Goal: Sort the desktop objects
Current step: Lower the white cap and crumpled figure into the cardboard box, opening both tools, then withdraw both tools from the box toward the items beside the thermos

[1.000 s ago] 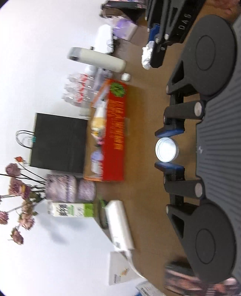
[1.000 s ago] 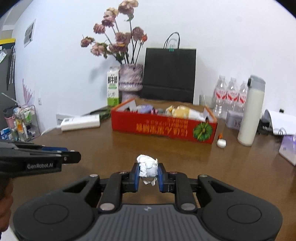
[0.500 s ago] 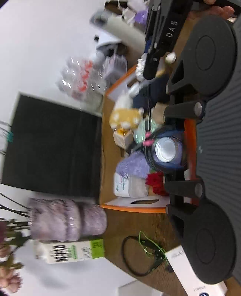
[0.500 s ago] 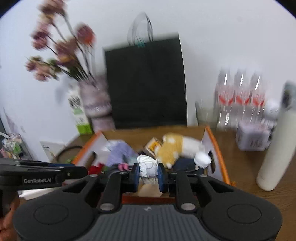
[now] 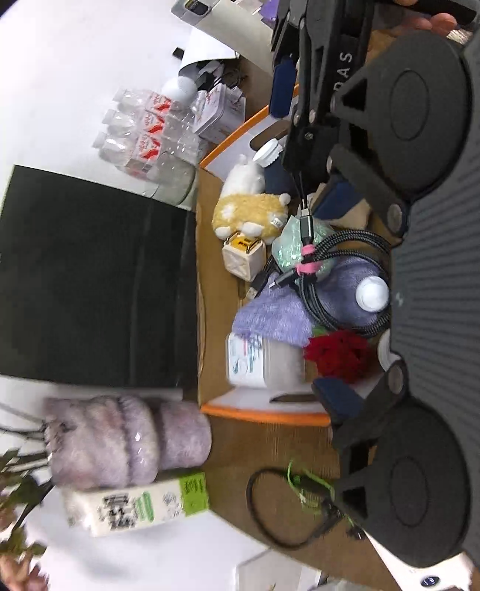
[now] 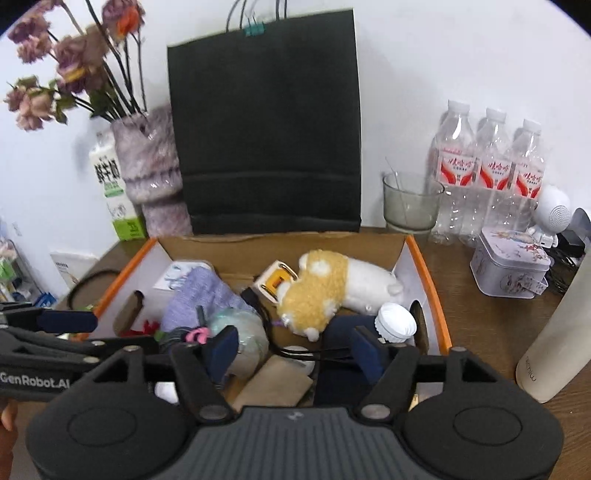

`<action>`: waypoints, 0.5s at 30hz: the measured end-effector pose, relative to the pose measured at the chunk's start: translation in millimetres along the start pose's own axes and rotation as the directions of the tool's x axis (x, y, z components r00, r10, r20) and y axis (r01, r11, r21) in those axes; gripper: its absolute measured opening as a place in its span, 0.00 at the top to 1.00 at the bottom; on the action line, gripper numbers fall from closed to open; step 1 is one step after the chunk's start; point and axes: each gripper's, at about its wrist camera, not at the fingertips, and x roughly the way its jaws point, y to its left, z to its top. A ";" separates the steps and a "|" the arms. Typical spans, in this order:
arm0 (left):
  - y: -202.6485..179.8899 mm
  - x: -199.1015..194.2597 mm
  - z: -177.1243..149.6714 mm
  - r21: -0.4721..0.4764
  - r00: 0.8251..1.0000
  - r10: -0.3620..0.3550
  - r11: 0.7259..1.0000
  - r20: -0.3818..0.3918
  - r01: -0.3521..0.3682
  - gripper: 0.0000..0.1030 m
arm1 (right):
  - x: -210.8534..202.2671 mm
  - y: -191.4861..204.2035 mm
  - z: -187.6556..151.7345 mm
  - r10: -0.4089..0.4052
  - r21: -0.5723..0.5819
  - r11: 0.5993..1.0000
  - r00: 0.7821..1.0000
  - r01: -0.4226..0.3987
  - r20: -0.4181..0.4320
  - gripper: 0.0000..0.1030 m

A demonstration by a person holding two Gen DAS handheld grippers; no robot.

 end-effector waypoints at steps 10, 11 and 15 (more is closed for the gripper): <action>-7.4 -64.1 -116.1 -0.032 0.996 0.076 0.997 0.049 -0.075 0.00 | -73.8 21.6 -79.6 -0.023 -0.045 0.999 0.996 0.027 0.084 0.17; -7.3 -73.1 -131.0 -0.046 0.995 0.083 0.996 0.061 -0.080 0.00 | -83.6 24.7 -93.2 -0.030 -0.061 0.998 0.995 0.036 0.097 0.17; -11.6 -99.4 -181.6 -0.033 0.992 0.100 0.995 0.080 -0.097 0.00 | -115.8 34.9 -147.4 -0.038 -0.089 0.995 0.994 0.048 0.102 0.16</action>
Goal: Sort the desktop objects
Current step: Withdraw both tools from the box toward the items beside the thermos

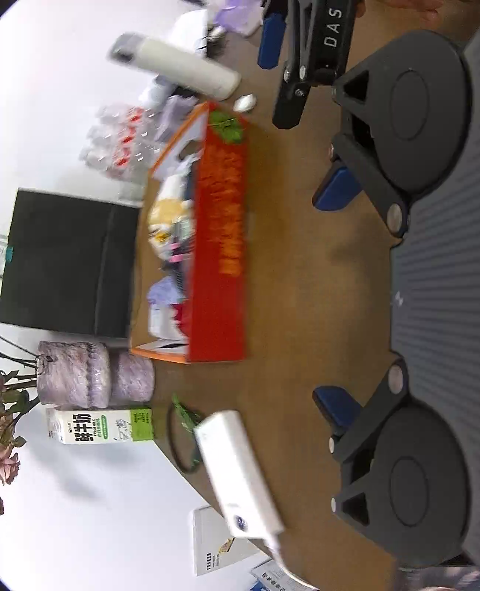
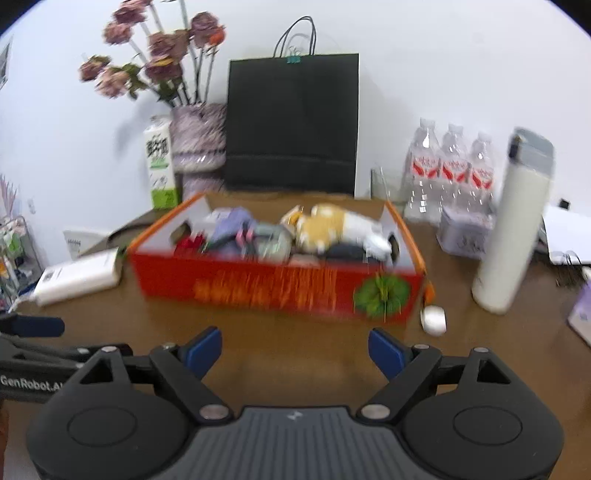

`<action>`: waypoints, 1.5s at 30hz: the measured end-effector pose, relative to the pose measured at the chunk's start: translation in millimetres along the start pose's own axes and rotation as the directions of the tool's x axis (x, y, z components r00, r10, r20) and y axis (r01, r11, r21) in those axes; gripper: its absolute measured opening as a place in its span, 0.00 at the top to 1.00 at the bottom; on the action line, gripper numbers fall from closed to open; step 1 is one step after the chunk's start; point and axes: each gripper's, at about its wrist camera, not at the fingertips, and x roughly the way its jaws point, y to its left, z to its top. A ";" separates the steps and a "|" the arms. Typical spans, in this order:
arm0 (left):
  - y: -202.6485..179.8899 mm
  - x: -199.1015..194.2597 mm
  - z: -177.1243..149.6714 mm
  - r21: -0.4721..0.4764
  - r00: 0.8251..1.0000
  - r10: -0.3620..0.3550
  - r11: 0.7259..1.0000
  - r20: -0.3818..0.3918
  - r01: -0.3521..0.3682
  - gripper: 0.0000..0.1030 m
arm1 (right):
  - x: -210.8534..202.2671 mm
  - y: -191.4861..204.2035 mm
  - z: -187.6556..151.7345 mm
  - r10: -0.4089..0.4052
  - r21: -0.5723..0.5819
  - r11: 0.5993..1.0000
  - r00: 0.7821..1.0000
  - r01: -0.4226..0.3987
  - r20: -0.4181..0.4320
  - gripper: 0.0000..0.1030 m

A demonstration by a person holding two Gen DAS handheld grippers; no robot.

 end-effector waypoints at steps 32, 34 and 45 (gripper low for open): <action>3.8 -55.5 -97.8 0.057 0.999 0.041 0.998 0.001 -0.041 0.00 | -72.8 31.0 -117.5 0.041 0.032 0.999 0.997 -0.039 -0.061 0.13; 3.7 -55.5 -97.9 0.057 0.999 0.041 0.998 0.001 -0.041 0.00 | -70.6 26.2 -116.3 0.050 0.053 0.998 0.996 -0.046 -0.073 0.12; -17.8 -47.6 -61.2 0.051 0.996 -0.025 0.998 0.089 0.021 0.00 | -48.6 -27.7 -85.3 -0.011 0.086 0.996 1.000 0.011 -0.006 0.20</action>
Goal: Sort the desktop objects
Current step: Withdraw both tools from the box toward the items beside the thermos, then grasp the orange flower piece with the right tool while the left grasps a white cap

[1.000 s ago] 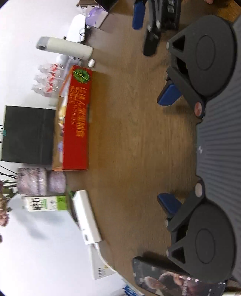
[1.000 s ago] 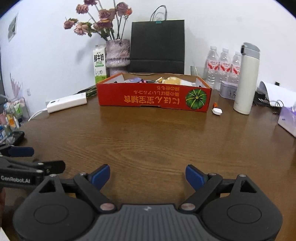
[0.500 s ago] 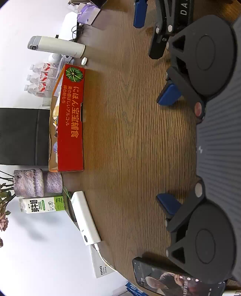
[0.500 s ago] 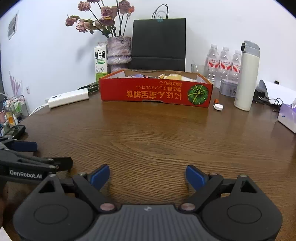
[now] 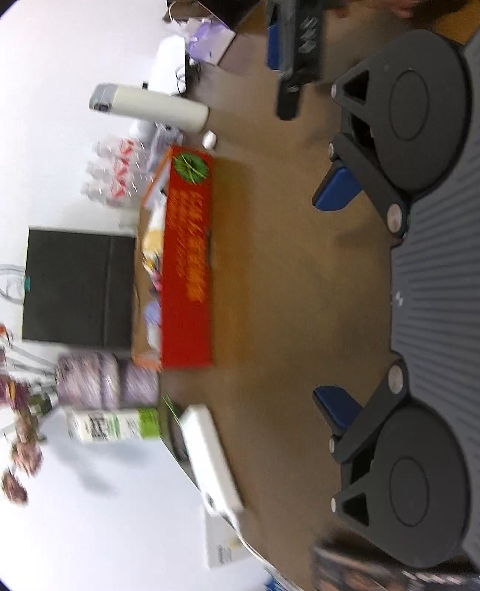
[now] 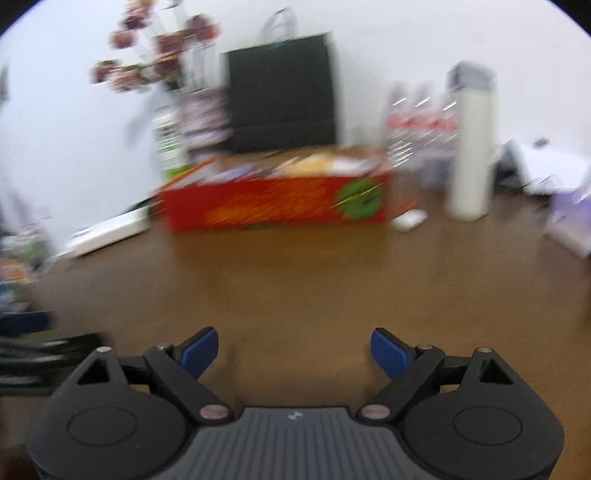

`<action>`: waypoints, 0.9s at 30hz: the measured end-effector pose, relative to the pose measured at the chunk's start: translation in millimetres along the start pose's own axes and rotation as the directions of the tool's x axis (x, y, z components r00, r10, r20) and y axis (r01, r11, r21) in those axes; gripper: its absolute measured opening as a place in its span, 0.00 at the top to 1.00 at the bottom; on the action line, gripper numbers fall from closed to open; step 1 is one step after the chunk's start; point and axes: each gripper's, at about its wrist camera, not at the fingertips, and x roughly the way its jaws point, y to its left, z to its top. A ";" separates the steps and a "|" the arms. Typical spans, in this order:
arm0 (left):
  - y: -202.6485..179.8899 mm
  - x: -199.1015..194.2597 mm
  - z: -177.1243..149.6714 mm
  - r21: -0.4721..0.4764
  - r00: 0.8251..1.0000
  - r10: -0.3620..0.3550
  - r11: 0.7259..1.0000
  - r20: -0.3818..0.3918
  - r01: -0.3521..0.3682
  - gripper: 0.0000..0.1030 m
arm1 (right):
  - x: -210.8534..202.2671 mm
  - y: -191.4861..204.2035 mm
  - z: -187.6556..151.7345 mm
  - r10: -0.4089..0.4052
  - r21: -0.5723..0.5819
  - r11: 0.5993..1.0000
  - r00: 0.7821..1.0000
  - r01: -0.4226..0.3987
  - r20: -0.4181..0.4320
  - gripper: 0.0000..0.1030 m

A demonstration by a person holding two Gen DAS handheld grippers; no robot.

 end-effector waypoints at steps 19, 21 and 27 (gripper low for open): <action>-119.6 166.7 83.9 -0.024 0.956 -0.288 0.957 -0.058 0.287 0.37 | 208.8 -160.8 133.4 0.035 0.330 0.944 0.995 -0.001 -0.098 0.66; -126.7 178.6 87.5 -0.058 0.951 -0.304 0.952 -0.058 0.301 0.37 | 220.3 -163.1 139.8 0.060 0.308 0.951 0.993 -0.027 -0.099 0.68; -163.8 202.5 99.0 -0.031 0.948 -0.315 0.949 -0.047 0.314 0.37 | 234.4 -156.8 141.4 0.045 0.181 0.983 0.991 -0.022 -0.124 0.77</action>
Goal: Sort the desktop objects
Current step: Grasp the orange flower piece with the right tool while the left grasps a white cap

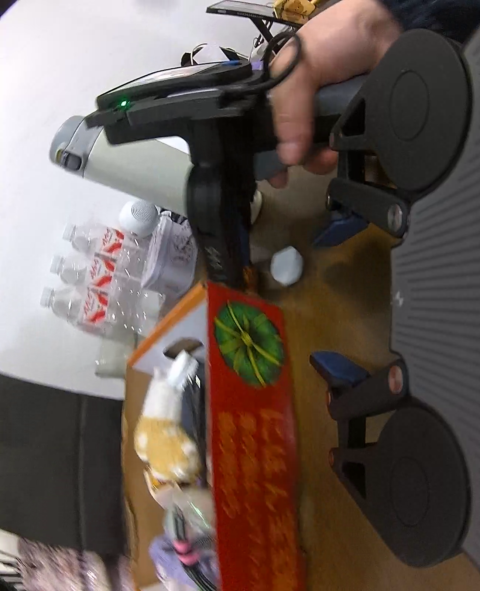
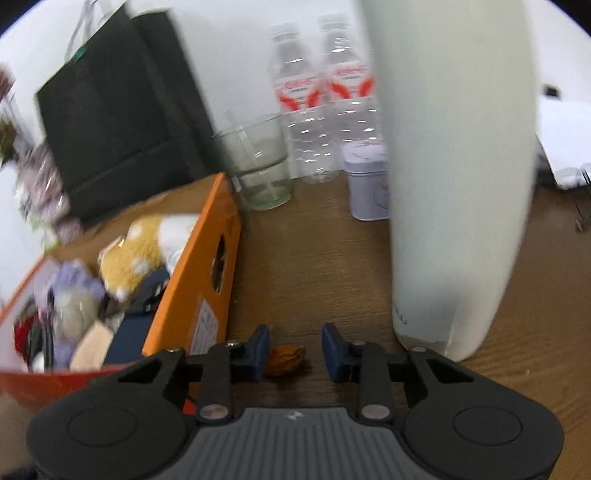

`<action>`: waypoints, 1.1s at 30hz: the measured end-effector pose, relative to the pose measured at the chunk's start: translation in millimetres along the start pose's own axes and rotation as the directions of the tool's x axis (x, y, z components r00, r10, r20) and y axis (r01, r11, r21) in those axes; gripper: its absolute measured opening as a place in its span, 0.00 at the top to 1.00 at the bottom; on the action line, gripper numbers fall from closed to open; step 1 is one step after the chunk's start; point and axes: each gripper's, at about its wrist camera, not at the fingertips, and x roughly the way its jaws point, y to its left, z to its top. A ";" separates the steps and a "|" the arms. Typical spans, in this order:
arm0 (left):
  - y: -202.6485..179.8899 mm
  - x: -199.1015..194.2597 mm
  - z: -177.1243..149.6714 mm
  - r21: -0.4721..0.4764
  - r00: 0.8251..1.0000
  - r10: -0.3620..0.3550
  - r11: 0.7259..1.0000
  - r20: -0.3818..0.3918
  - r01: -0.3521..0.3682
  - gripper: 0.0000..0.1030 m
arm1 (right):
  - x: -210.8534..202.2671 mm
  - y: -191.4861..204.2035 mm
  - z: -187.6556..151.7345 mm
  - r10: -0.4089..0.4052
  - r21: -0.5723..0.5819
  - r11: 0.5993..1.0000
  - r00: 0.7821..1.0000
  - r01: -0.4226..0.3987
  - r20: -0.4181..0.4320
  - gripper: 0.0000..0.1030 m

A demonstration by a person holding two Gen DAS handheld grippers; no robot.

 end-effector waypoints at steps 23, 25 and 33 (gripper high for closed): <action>-11.7 4.3 -4.3 0.082 0.997 0.070 0.994 -0.029 -0.067 0.75 | -22.1 -42.9 0.7 0.157 -0.011 0.987 0.985 -0.158 -0.066 0.83; 1.8 -21.6 -16.1 0.093 0.994 0.101 0.991 -0.030 -0.098 0.75 | -21.2 -32.4 -0.4 0.165 -0.038 0.985 0.983 -0.168 -0.075 0.83; 78.2 -129.4 -60.3 -0.039 0.972 0.234 0.971 -0.029 -0.235 0.75 | -29.0 19.2 -11.1 0.108 -0.171 0.977 0.987 -0.127 -0.119 0.83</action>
